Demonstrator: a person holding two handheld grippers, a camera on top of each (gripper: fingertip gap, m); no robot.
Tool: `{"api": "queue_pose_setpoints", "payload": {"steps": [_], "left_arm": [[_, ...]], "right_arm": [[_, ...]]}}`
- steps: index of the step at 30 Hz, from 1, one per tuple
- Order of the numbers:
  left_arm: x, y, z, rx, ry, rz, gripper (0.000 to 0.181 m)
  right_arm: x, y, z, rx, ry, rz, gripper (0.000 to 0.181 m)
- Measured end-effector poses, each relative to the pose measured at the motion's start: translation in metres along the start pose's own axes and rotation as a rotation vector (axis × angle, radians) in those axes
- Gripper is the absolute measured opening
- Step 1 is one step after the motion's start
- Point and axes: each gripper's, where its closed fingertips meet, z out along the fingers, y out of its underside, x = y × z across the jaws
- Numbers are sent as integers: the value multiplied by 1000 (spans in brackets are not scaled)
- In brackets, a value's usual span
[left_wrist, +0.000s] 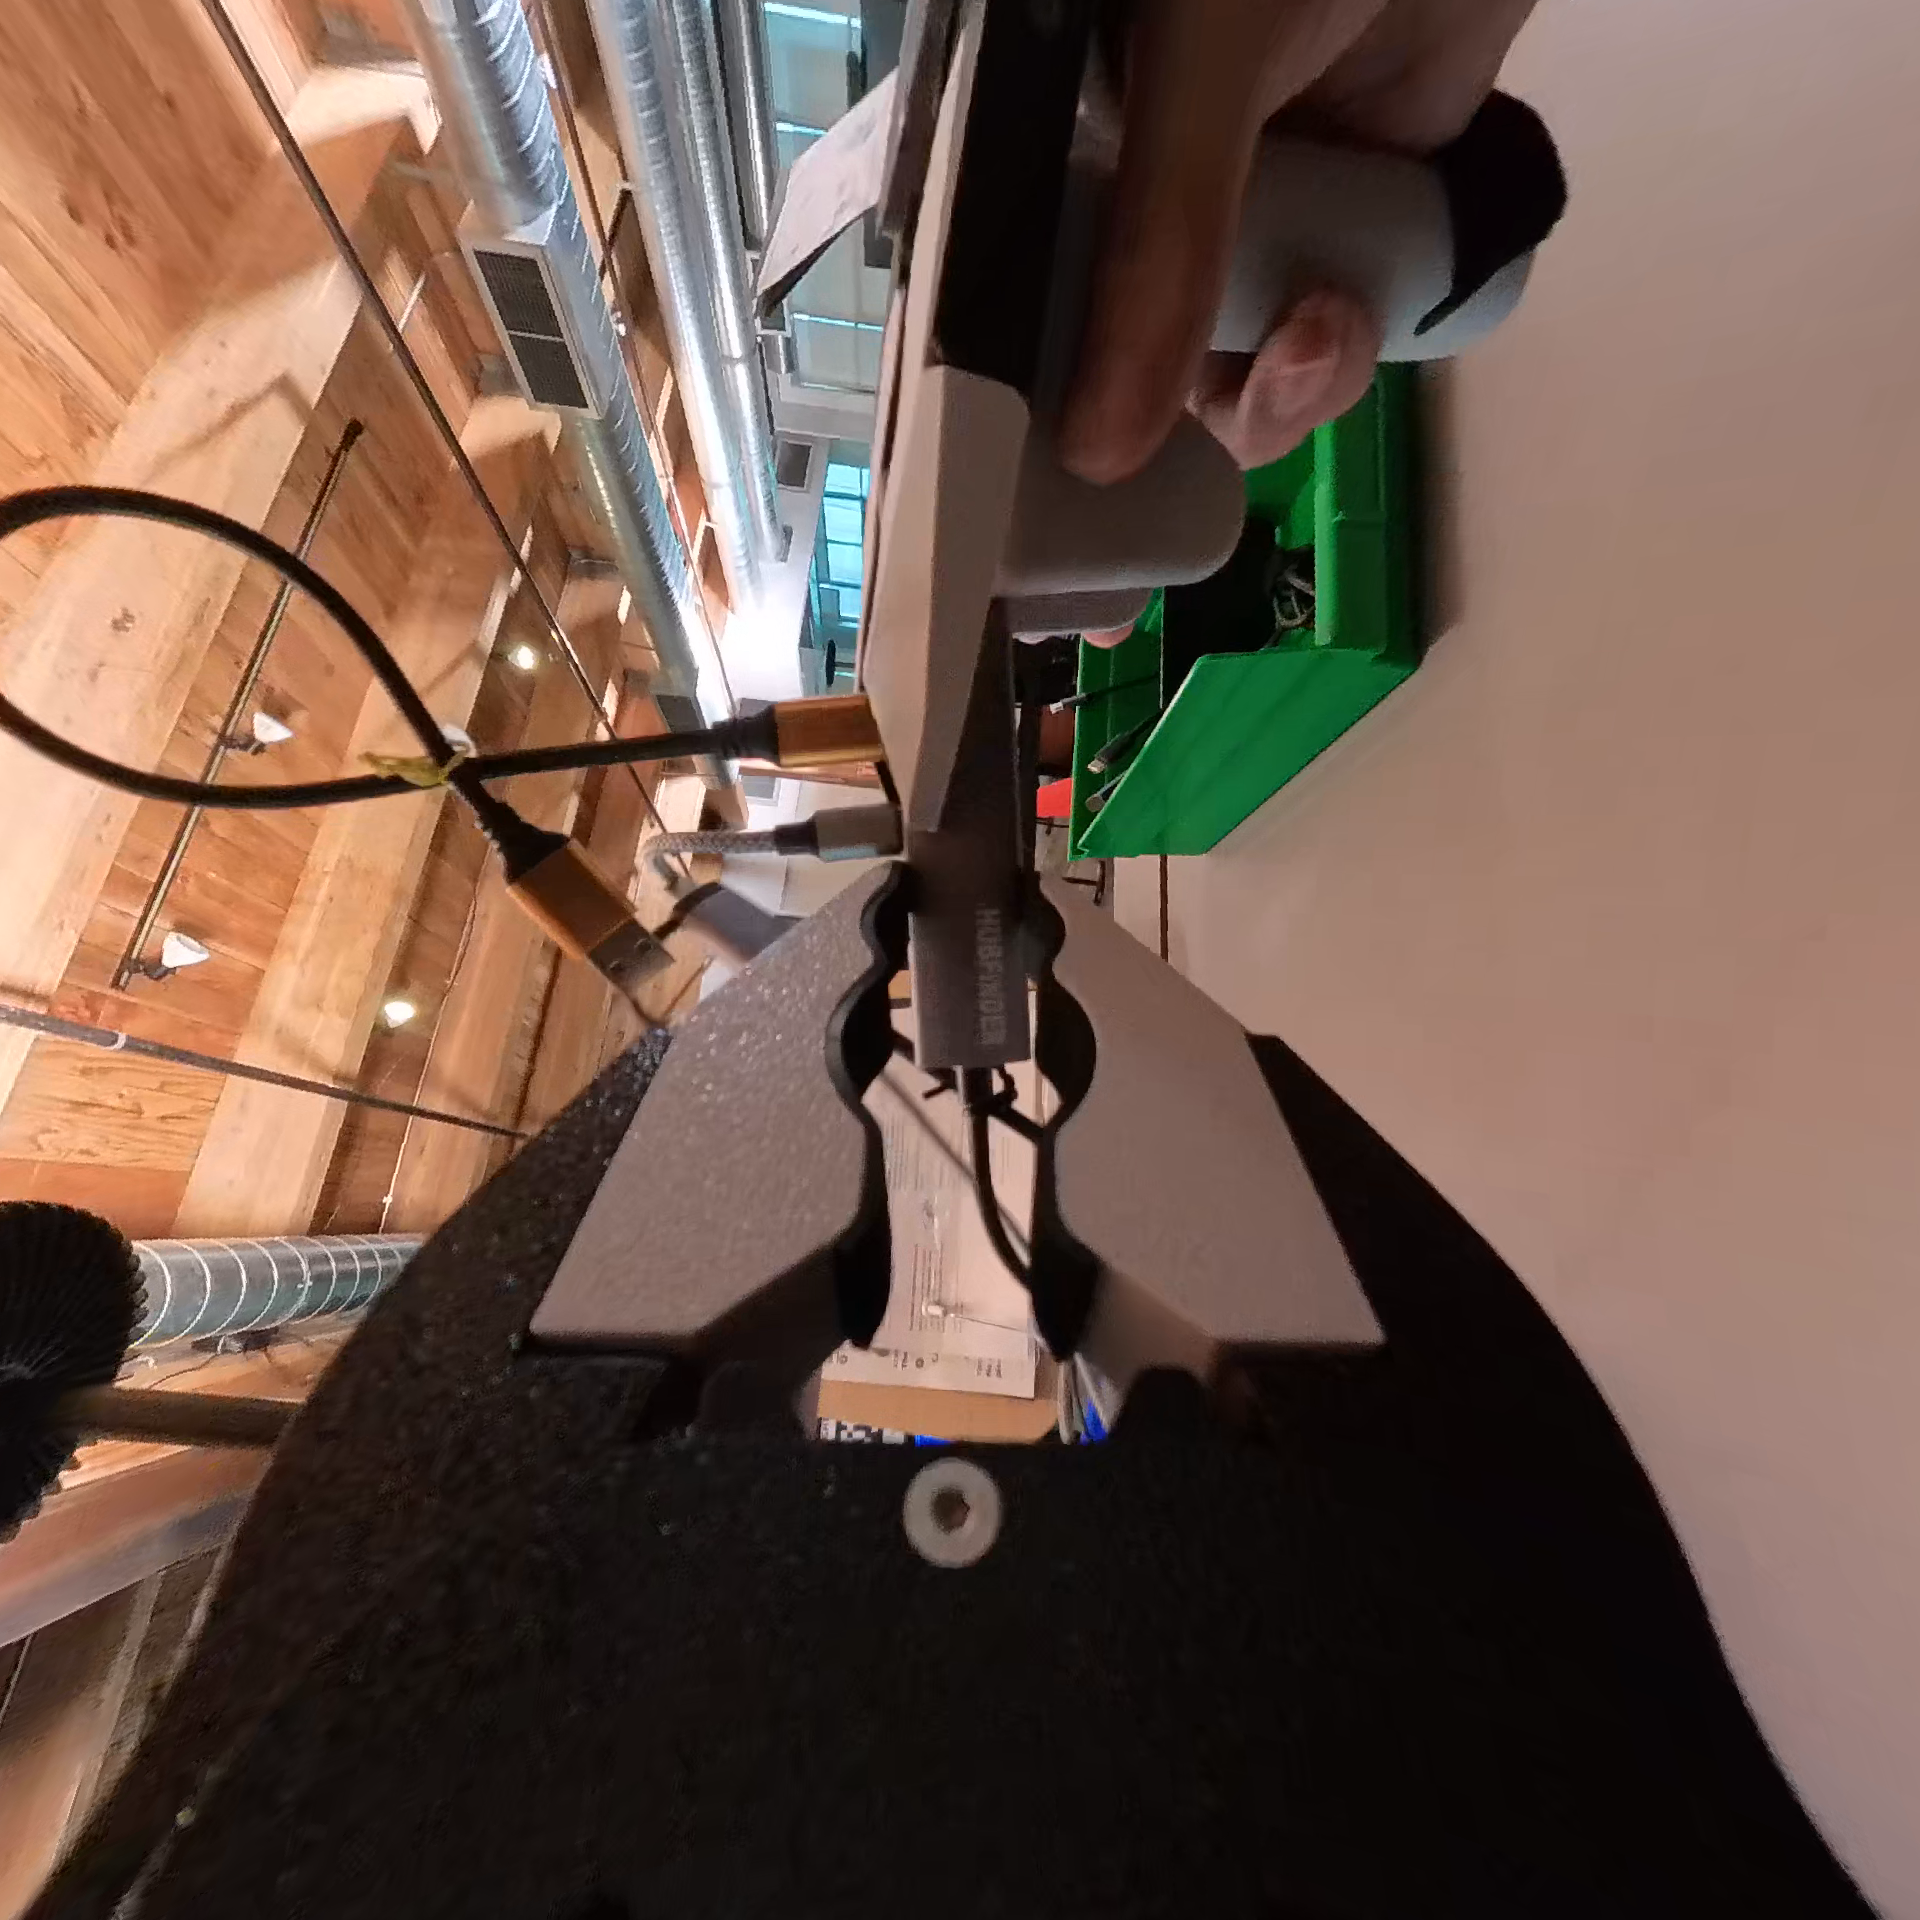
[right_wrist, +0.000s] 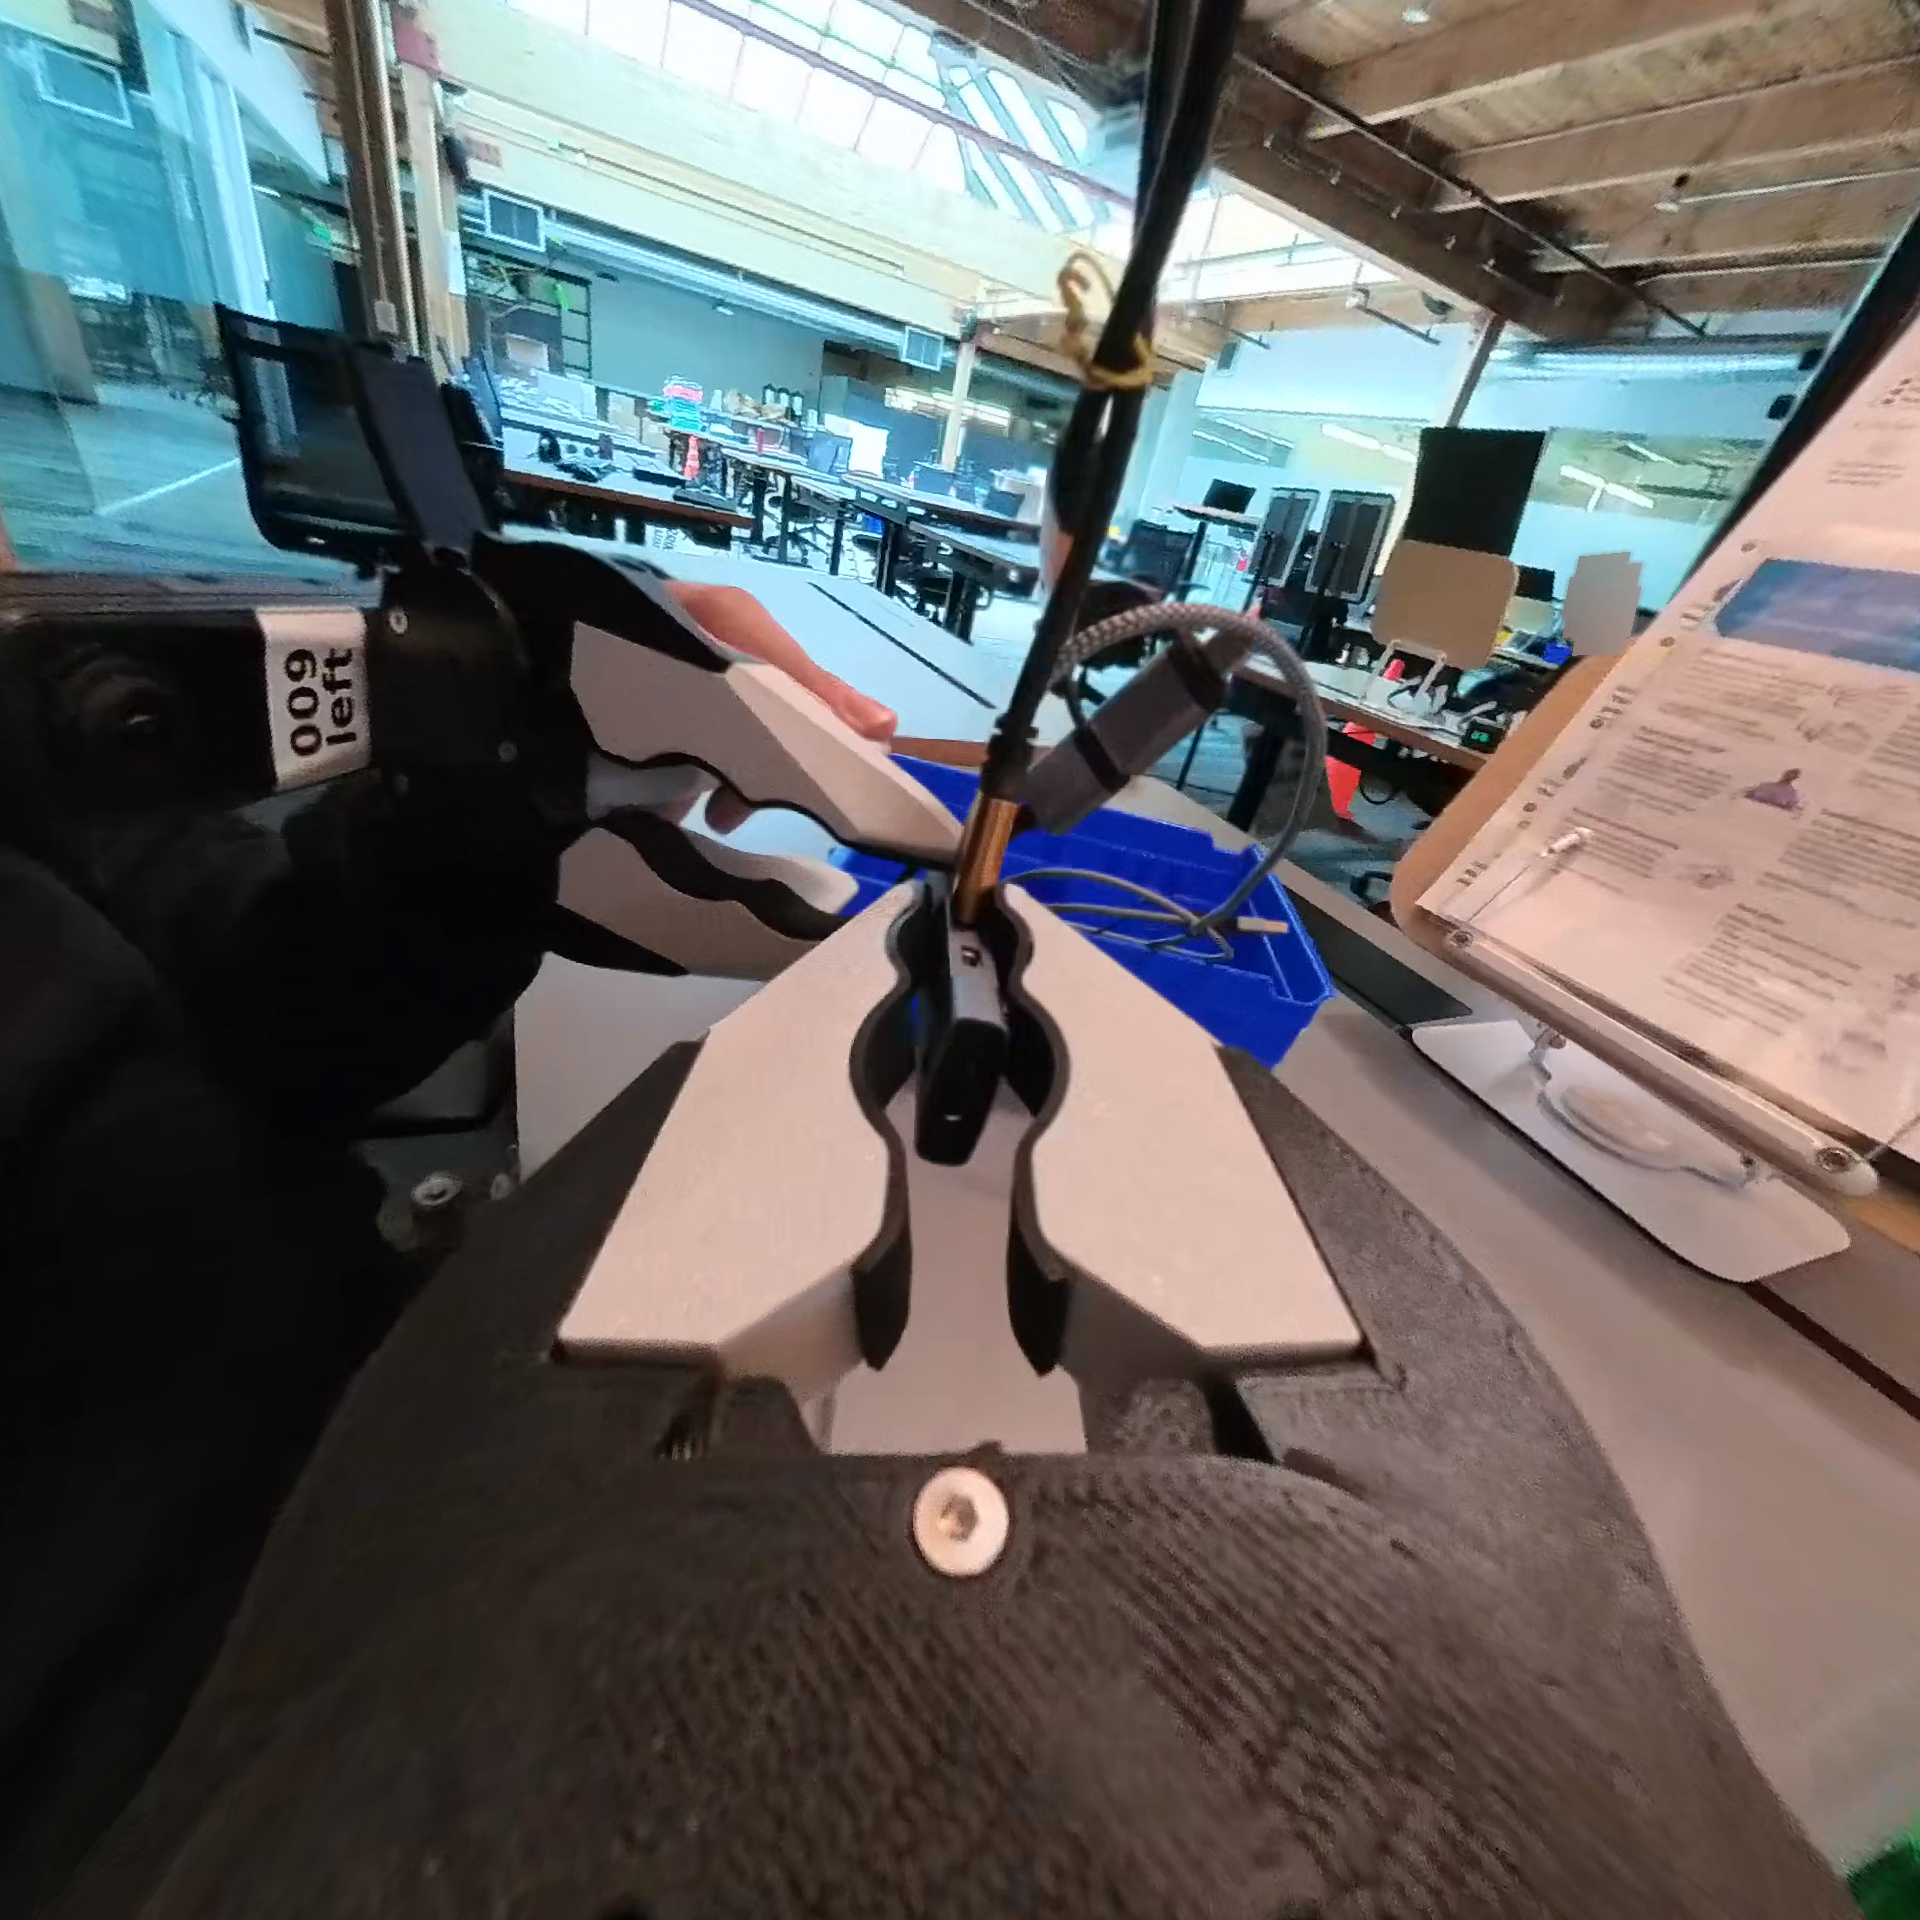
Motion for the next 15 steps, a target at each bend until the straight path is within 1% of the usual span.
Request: {"api": "queue_pose_setpoints", "payload": {"steps": [2,4,7,9,11,12,15], "left_arm": [[-1,0,0,2,-12,-8,19],[-5,-2,-1,23,-39,-54,19],[-25,-5,-7,81,-117,-229,34],[-38,-1,-13,118,-136,-382,42],[-43,10,-16,134,-126,-524,46],[-44,18,-16,129,-119,-577,48],[-35,43,-11,72,-83,-668,52]], "right_arm": [[-1,-2,0,11,-13,28,7],[0,-7,0,49,-25,61,7],[16,-18,-11,110,48,58,7],[25,-33,-26,175,90,61,7],[33,-49,-43,230,124,45,7],[38,-58,-53,261,168,29,7],[50,-81,-82,323,275,-10,7]]}}
